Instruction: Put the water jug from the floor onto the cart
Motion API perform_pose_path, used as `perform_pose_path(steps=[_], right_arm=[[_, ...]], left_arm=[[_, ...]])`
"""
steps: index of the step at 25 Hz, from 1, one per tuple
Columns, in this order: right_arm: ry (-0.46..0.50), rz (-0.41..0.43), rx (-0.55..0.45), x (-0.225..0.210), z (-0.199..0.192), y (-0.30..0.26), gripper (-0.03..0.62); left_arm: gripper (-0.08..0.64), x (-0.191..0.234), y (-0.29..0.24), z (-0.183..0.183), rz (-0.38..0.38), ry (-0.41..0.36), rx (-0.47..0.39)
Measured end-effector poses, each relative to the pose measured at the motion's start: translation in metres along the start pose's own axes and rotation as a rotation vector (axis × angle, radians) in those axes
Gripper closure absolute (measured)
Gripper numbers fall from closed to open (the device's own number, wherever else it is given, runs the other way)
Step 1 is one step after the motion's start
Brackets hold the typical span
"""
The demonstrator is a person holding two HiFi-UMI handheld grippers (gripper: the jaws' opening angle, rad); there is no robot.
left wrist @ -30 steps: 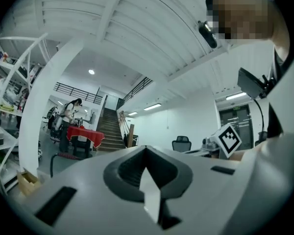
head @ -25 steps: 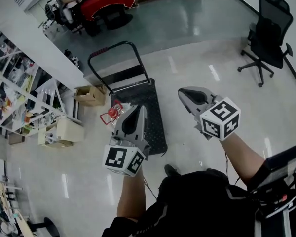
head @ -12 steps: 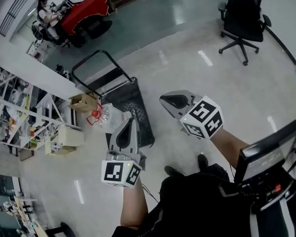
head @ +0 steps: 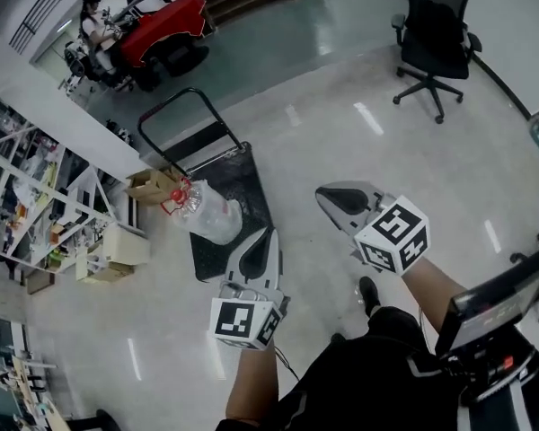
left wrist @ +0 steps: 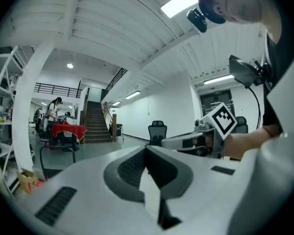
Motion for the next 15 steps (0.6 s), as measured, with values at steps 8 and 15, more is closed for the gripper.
perform_pose_path(steps=[8,15], right_arm=[[-0.01,-0.097,0.056,0.111,-0.024,0.073,0.589],[-0.012,-0.118,0.042,0.148,-0.014,0.146,0.589]], left_arm=[[0.56,-0.018,0.104,-0.024,-0.054,0.134,0.021],[0.56,-0.083,0.153,0.0,-0.062,0.085,0.007]])
Point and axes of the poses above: the fingertips, and each gripper's own axes: y backward along the fingers, x to its left, z out of its top, the point moved 8 cm from there along y, backward along the fingers, and after that the axes turned 7 degrees about -x, right-handed, at the moved point
